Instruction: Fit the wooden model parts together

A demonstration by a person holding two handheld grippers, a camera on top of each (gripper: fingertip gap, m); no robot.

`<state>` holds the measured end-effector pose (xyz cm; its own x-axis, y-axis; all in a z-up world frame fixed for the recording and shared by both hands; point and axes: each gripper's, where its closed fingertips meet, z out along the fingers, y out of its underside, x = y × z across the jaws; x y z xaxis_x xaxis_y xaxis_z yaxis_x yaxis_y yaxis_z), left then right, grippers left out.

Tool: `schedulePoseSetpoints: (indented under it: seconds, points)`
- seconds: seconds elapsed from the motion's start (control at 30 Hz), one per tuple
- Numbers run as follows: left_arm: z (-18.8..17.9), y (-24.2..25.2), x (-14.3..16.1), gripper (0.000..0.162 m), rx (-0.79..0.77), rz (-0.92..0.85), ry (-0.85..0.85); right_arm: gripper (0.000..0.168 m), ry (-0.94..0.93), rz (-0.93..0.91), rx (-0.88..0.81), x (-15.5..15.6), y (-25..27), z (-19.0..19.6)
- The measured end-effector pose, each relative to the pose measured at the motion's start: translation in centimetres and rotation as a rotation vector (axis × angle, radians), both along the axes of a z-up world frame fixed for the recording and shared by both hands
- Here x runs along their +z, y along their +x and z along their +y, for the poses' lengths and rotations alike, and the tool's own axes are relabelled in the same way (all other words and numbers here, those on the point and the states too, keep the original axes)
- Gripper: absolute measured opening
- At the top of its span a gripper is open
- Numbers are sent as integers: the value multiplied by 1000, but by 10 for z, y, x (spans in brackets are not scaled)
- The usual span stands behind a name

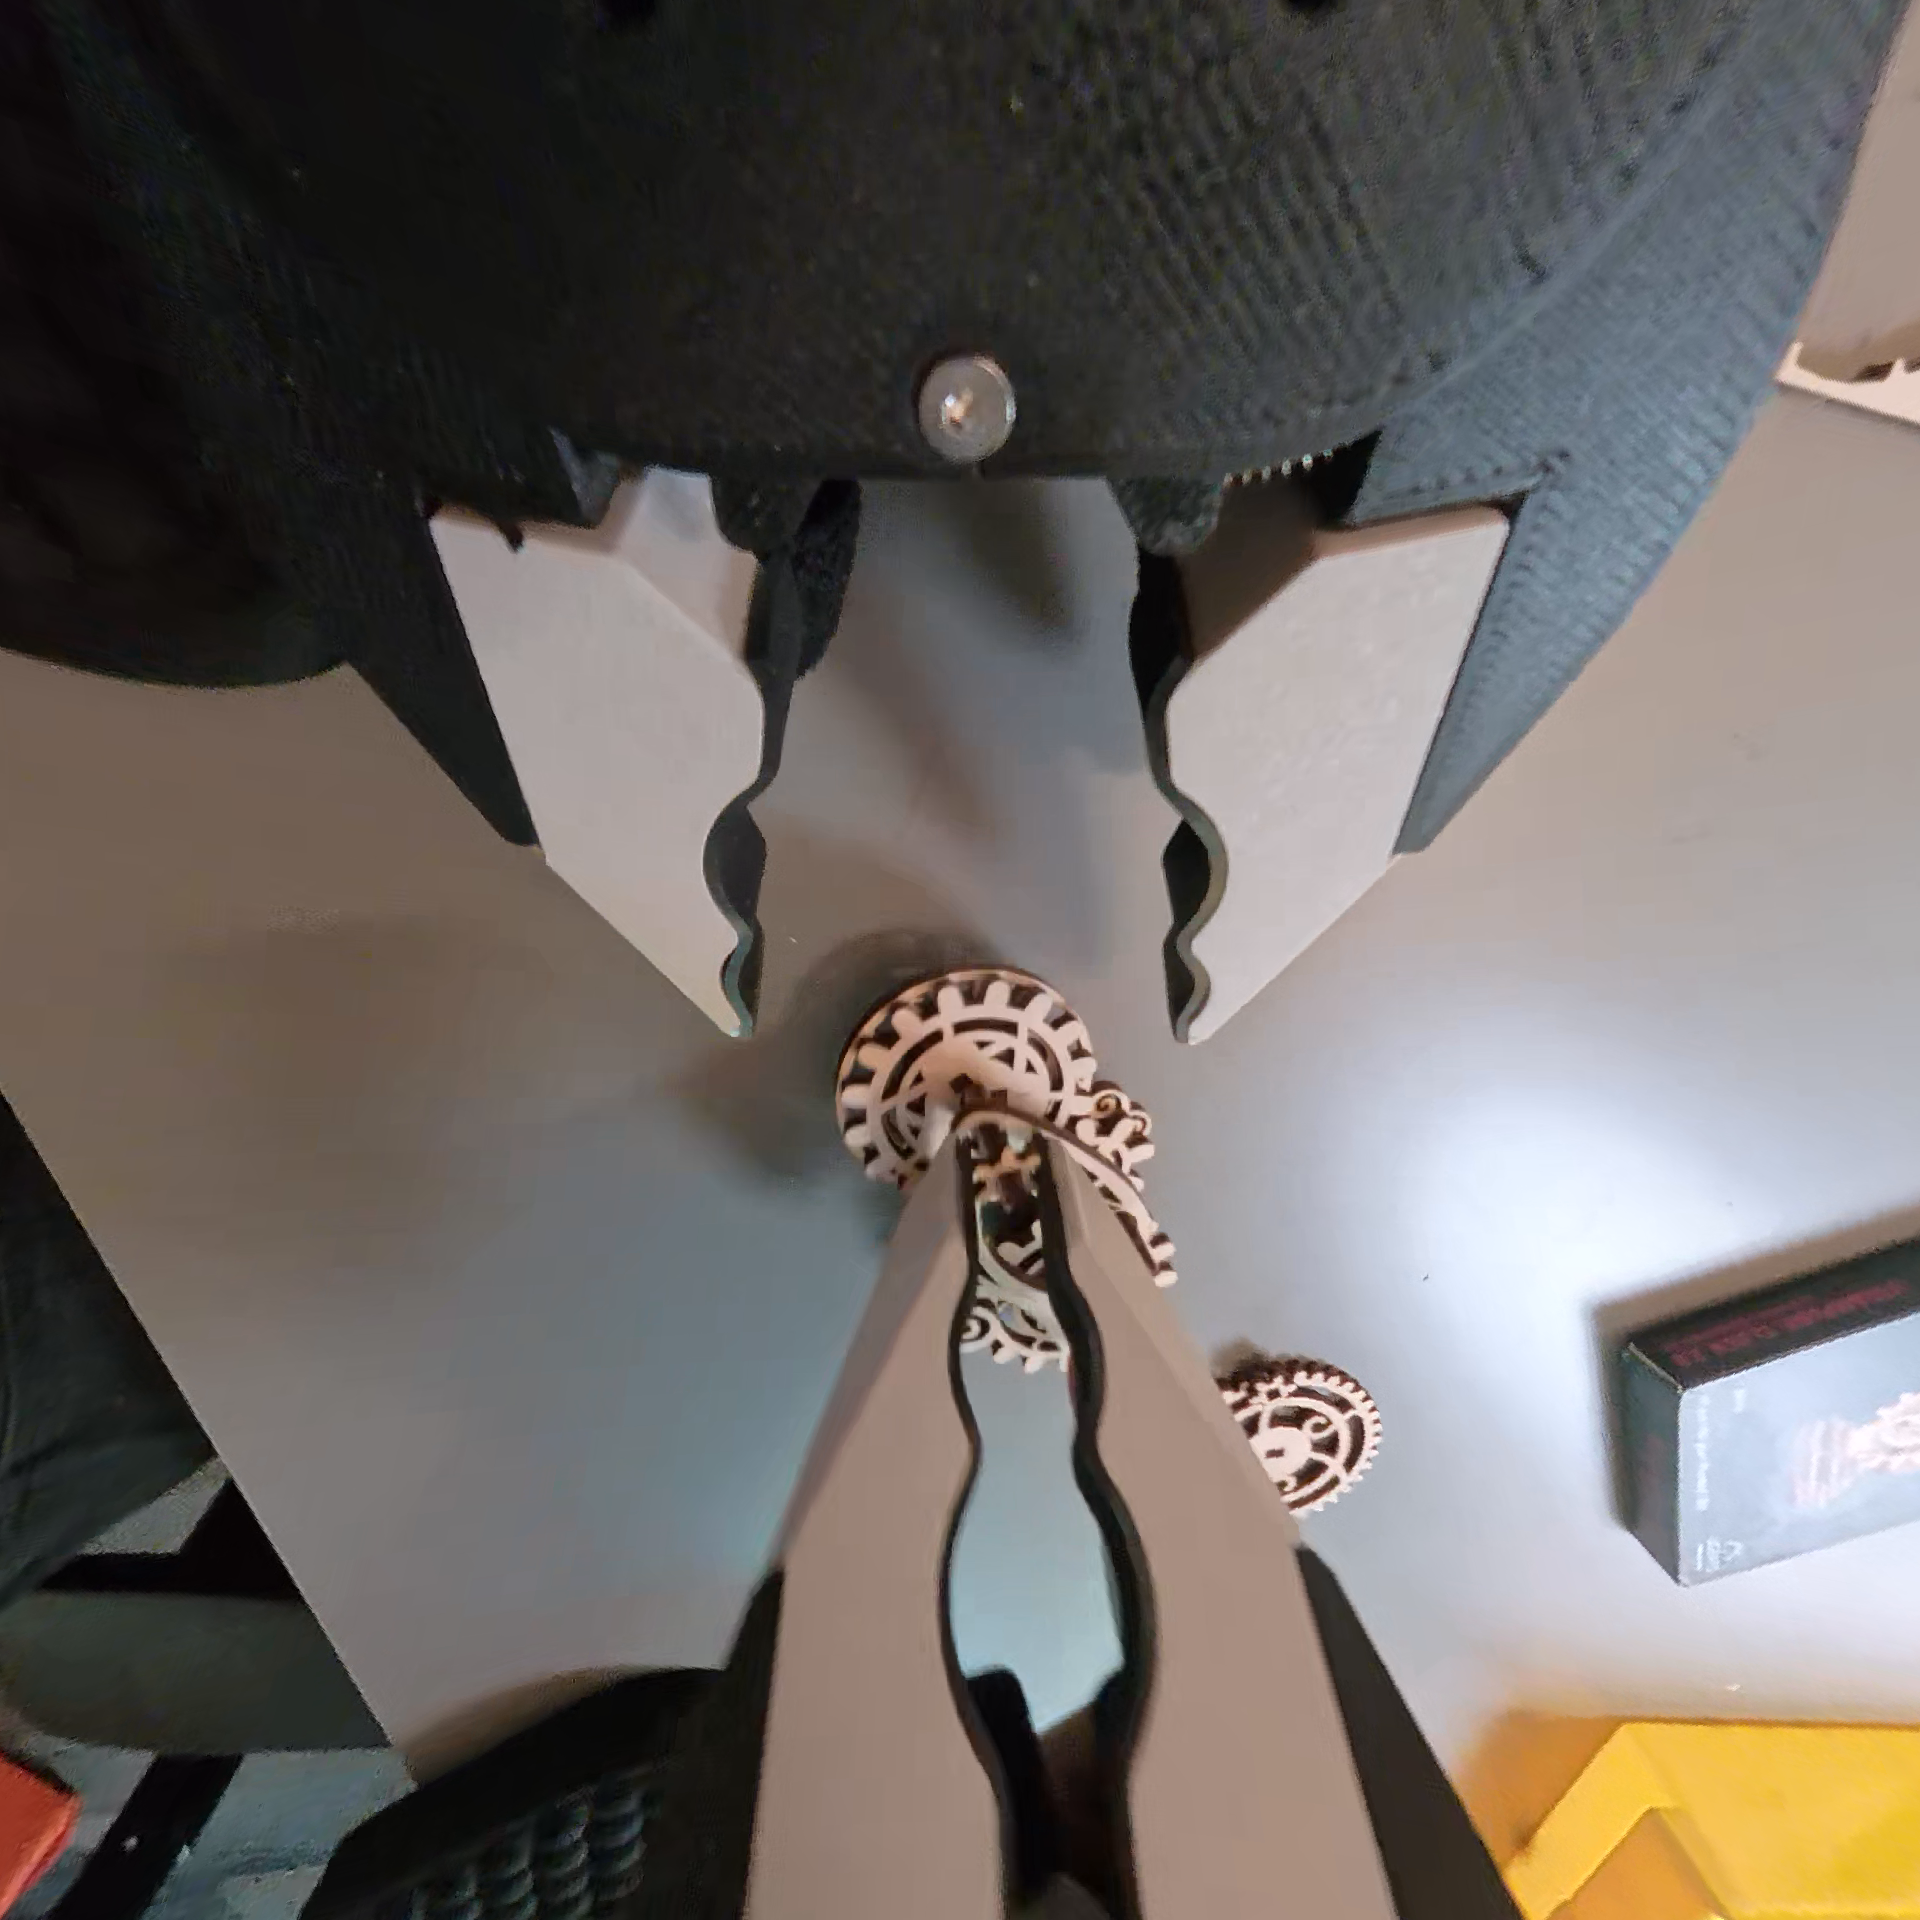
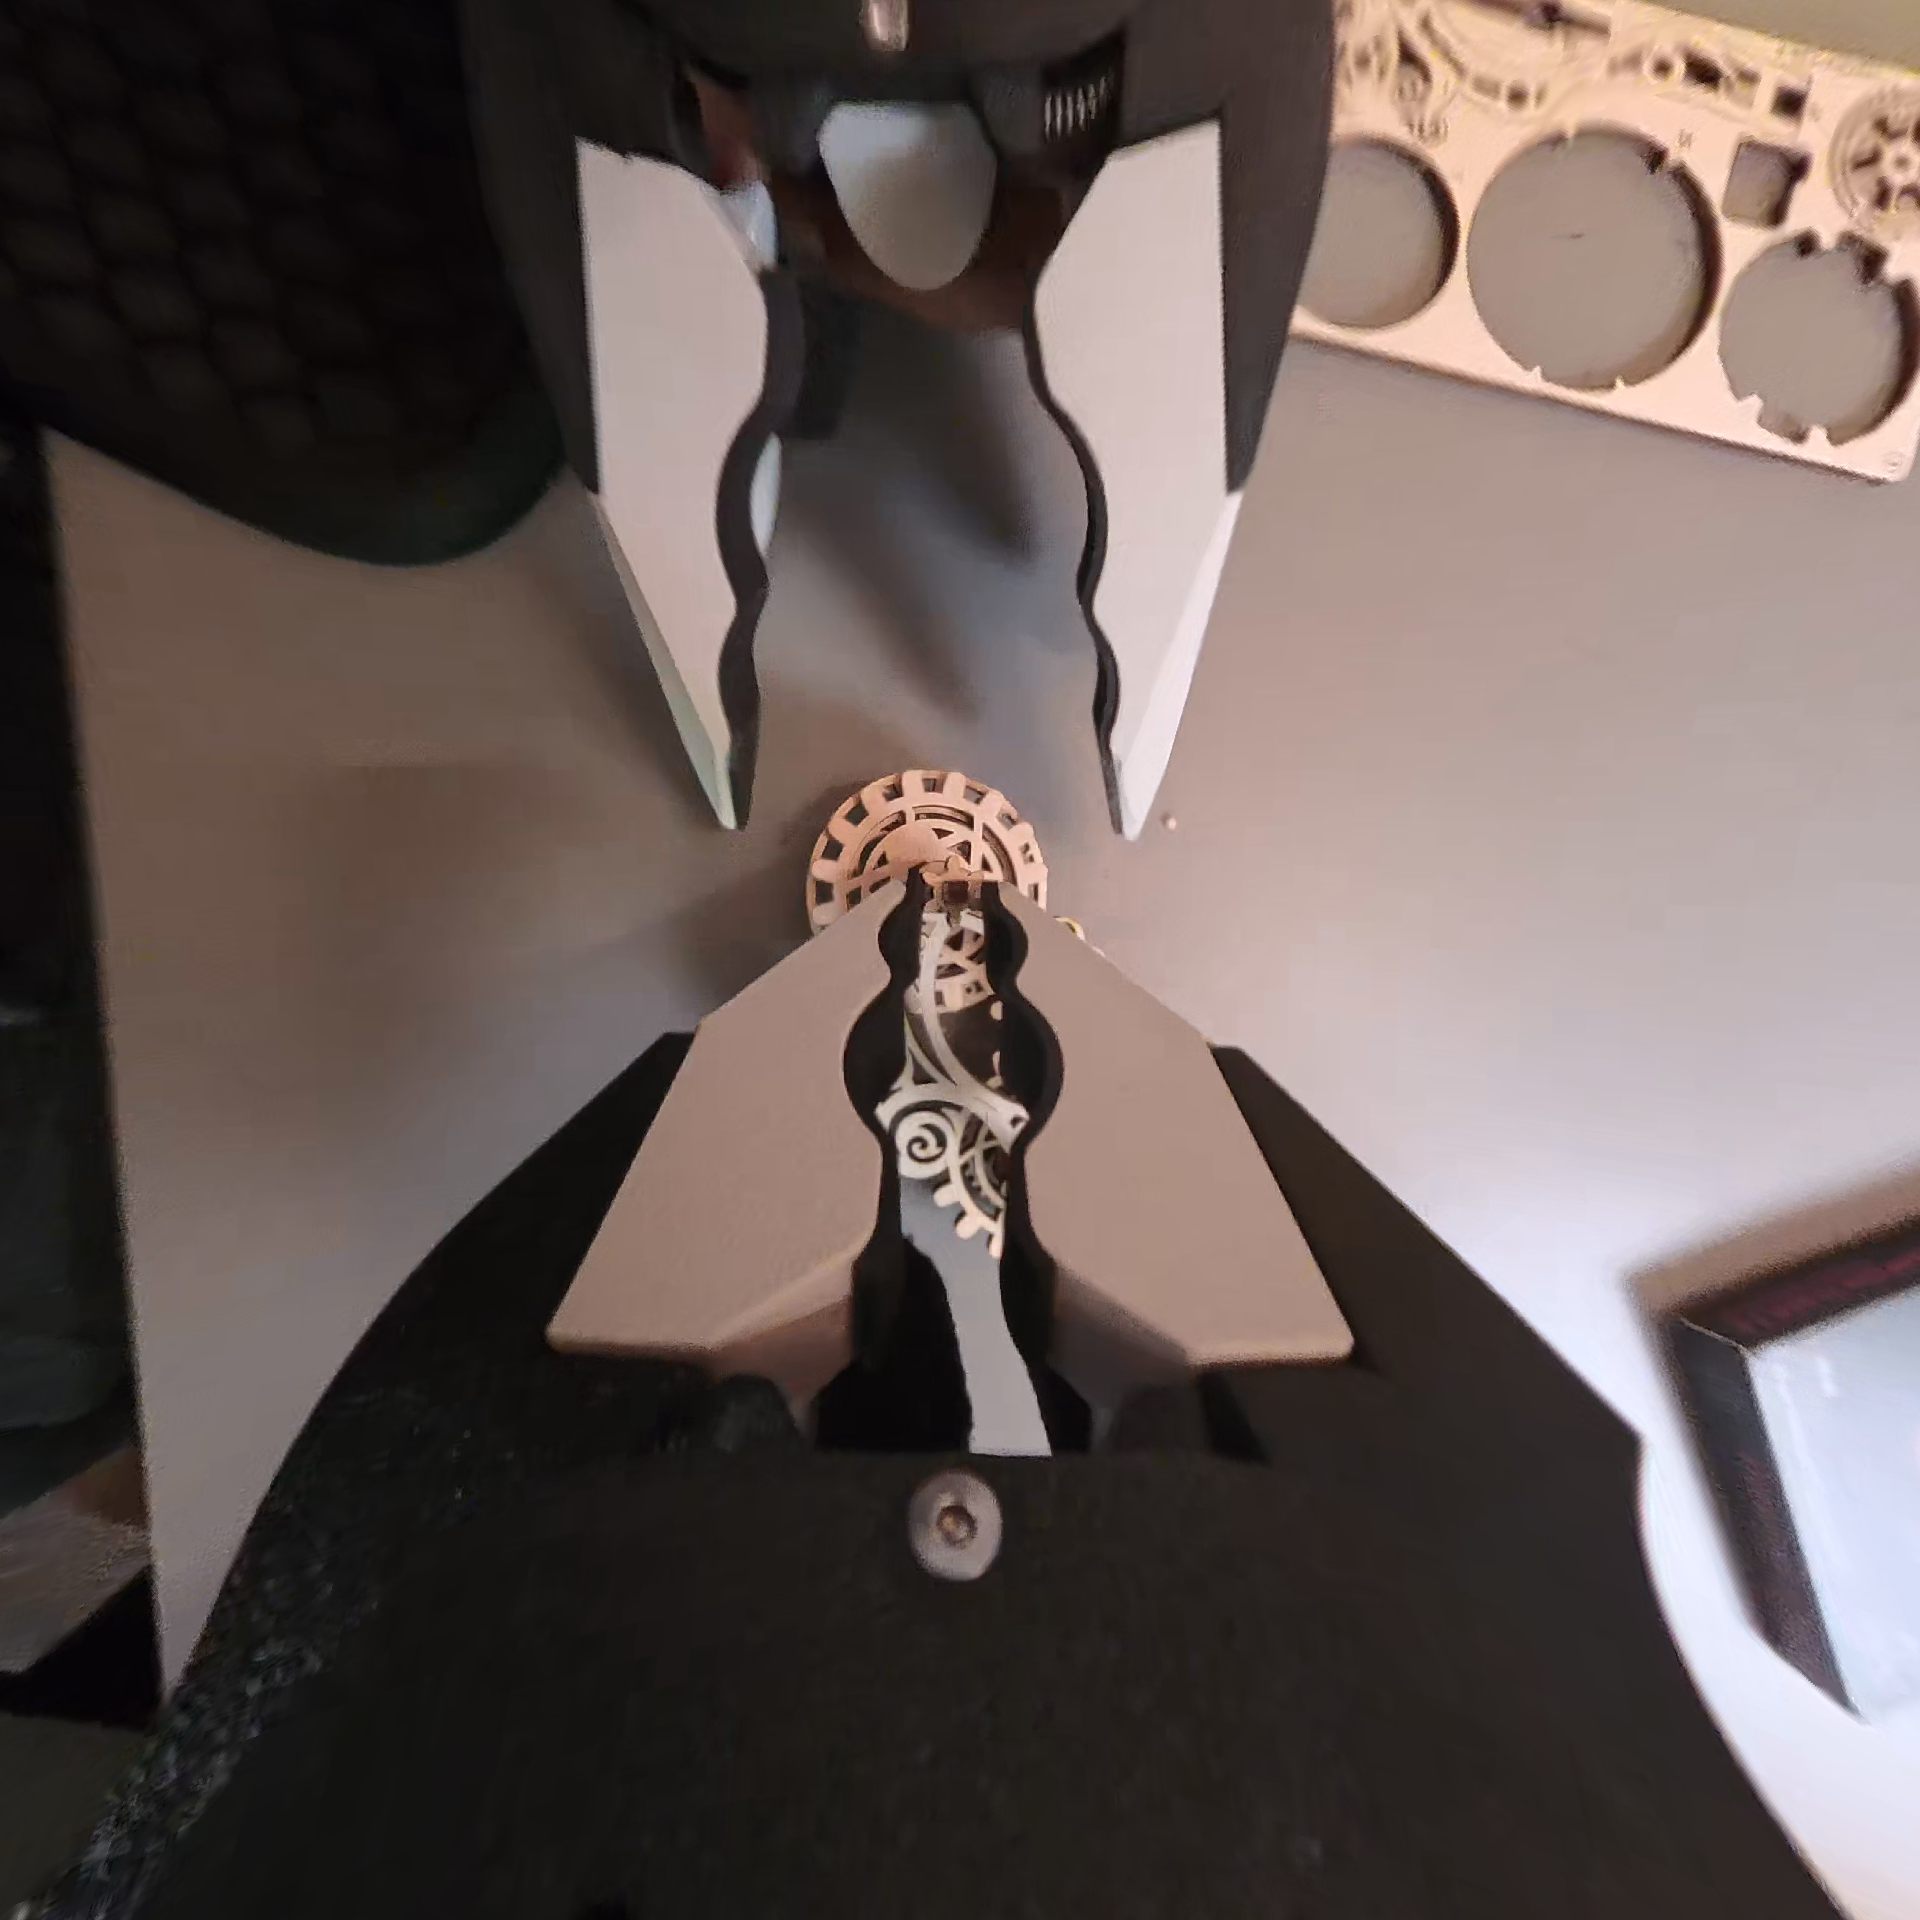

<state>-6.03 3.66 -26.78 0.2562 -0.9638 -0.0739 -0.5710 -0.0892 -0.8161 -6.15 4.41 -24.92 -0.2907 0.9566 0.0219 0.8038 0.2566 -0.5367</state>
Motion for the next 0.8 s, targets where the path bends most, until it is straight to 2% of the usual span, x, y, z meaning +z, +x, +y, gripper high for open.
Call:
schedulePoseSetpoints:
  seconds: [0.07, 0.13, 0.3, 0.37, 0.4, 0.57, 0.63, 0.8]
  points:
    - [-5, 3, 0, 81, -37, -4, 27, 9, -119, 57, 21, 13, 1, -6]
    - [-6, 10, 8, 76, -48, -35, 80, 9, -261, 127, 36, 29, 0, -13]
    - [-10, 25, 37, 44, -52, -189, 158, 10, -548, 271, 62, 56, -1, -27]
    - [-13, 26, 42, 35, -62, -202, 182, 10, -589, 309, 54, 59, -1, -27]
    - [-12, 25, 44, 30, -52, -205, 190, 10, -588, 323, 47, 60, -1, -25]
    - [-3, 24, 48, 30, 13, -203, 209, 27, -489, 386, -4, 68, 5, -15]
    - [1, 23, 47, 30, 42, -191, 206, 37, -383, 418, -37, 72, 9, -8]
    - [9, 22, 48, 29, 131, -210, 98, 43, -92, 449, -87, 75, 15, -10]
